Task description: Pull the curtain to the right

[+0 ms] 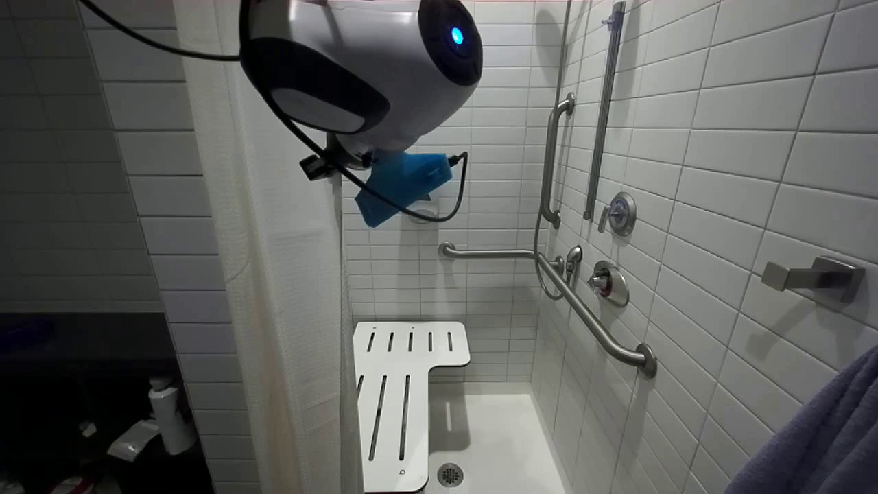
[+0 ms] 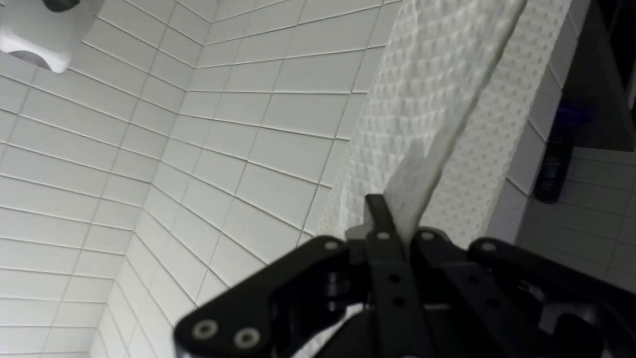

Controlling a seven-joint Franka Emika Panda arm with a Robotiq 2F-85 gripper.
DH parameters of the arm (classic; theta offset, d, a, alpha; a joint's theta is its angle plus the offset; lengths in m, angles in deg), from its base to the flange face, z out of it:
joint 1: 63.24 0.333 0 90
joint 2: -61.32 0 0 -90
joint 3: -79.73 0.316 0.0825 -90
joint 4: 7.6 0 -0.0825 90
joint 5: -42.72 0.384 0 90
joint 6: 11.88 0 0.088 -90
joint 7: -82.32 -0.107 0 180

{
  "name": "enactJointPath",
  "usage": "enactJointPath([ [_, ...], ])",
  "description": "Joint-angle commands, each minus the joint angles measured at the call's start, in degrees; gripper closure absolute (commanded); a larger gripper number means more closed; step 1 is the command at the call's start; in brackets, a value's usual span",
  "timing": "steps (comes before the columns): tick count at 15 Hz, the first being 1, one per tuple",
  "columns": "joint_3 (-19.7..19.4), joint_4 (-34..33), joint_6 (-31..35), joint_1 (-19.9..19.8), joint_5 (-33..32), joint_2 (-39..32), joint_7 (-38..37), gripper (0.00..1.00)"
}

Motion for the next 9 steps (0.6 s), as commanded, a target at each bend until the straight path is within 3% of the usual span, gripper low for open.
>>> enactJointPath([
  [1, 5.59, 2.88, -0.65, -9.13, 8.33, -1.16, 5.70, 1.00],
  [2, 6.95, 3.22, -1.20, -11.16, 10.04, -1.40, 6.65, 1.00],
  [3, 8.17, 3.43, -1.98, -13.03, 11.28, -1.80, 7.13, 0.74],
  [4, 9.44, 3.55, -2.74, -14.81, 12.08, -2.07, 7.33, 0.73],
  [7, 12.63, 4.23, -3.86, -19.01, 12.96, -3.05, 8.41, 0.58],
  [8, 13.63, 4.09, -4.46, -20.27, 12.28, -2.56, 6.88, 0.75],
  [9, 14.18, 4.27, -4.50, -20.99, 12.45, -2.89, 7.12, 0.69],
])
